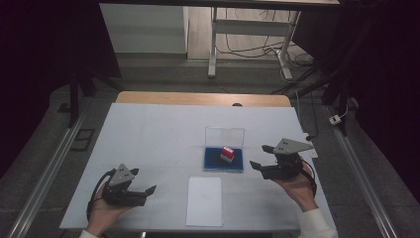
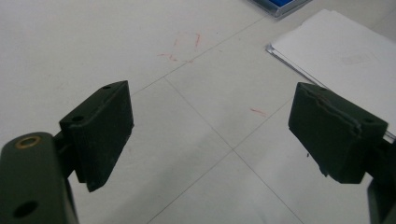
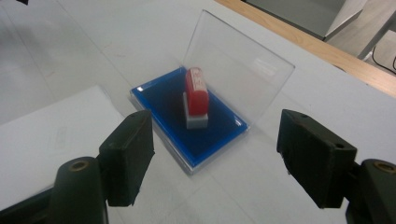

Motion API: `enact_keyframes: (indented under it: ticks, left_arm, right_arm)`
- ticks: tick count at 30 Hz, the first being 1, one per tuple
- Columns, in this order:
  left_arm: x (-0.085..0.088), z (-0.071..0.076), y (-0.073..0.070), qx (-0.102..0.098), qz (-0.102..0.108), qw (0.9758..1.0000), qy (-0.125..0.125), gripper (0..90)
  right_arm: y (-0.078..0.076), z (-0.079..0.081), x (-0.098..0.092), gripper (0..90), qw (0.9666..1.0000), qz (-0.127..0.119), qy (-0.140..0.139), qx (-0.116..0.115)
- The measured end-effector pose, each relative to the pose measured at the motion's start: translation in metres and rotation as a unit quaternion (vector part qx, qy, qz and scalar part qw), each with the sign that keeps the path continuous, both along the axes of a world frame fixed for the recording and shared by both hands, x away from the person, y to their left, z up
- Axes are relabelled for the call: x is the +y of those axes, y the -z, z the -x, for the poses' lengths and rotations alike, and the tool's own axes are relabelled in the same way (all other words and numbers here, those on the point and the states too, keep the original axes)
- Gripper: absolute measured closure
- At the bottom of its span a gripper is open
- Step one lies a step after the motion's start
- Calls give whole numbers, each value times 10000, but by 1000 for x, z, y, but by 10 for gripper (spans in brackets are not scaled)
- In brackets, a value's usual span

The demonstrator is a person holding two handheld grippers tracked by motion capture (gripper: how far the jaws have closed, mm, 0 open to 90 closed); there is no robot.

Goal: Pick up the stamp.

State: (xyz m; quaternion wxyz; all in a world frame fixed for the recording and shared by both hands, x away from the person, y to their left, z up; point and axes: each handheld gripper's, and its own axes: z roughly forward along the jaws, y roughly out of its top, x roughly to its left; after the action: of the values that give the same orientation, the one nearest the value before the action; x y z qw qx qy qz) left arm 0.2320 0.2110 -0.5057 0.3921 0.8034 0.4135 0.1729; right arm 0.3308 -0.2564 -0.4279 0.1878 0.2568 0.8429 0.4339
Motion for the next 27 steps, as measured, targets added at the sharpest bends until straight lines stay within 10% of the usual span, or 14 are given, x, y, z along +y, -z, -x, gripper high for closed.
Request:
enact_keyframes:
  ticks: [27]
  left_arm:
    - [-5,-3,4,56,-118,9999,59,141]
  right_arm:
    - [4,-44,34,282,9994,246,-204,132]
